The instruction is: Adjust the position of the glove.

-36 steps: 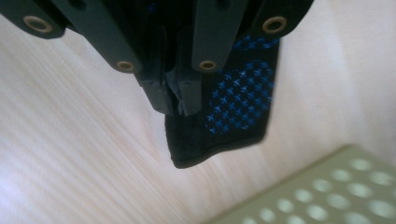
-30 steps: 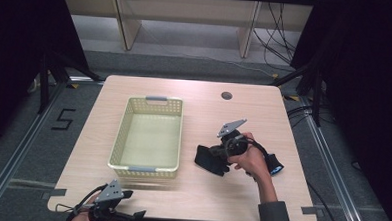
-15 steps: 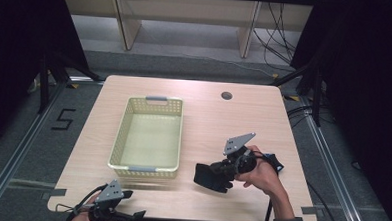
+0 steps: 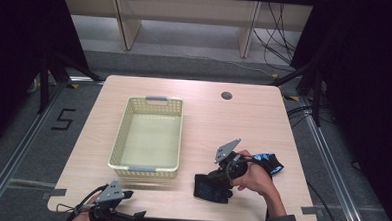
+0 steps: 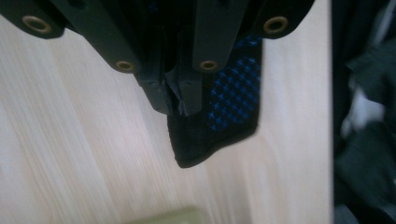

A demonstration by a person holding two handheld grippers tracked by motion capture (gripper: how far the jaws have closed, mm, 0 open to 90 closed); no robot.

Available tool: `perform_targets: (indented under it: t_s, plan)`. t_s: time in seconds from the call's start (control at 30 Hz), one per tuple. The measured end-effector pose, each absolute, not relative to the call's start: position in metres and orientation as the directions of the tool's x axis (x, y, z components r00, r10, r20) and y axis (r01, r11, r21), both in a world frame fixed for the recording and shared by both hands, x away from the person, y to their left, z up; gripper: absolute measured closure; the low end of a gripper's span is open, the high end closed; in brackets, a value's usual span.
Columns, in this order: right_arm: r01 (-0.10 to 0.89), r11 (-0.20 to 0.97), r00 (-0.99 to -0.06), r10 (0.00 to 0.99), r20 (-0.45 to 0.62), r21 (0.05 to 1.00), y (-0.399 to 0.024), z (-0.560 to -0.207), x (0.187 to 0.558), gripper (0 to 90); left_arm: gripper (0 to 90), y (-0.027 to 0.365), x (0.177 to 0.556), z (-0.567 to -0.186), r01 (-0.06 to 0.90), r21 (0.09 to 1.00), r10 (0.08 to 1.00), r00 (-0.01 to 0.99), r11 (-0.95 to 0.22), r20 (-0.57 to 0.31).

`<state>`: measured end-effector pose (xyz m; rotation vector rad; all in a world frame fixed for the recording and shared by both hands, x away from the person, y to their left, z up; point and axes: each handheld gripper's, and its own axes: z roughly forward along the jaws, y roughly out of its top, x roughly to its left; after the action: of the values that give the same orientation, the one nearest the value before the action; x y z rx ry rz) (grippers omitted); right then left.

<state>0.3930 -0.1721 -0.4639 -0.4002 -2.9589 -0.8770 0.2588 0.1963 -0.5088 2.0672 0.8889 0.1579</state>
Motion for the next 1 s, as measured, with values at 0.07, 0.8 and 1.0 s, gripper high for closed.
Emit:
perform_targets:
  t_s: [0.07,0.8,1.0]
  plan:
    - [0.258,0.825,-0.964,0.253,0.081,0.503,-0.171,-0.471,0.397,85.4,17.6,0.197,0.259,-0.508,0.530,0.754,0.640,0.743,-0.389,-0.193]
    - [0.427,0.598,-0.842,0.536,0.057,0.679,-0.221,-0.442,0.400,65.1,17.5,0.197,0.257,-0.507,0.543,0.748,0.646,0.735,-0.382,-0.204]
    - [0.555,0.485,-0.659,0.753,0.001,0.676,-0.281,-0.434,0.399,90.0,17.7,0.197,0.259,-0.507,0.528,0.756,0.641,0.744,-0.387,-0.191]
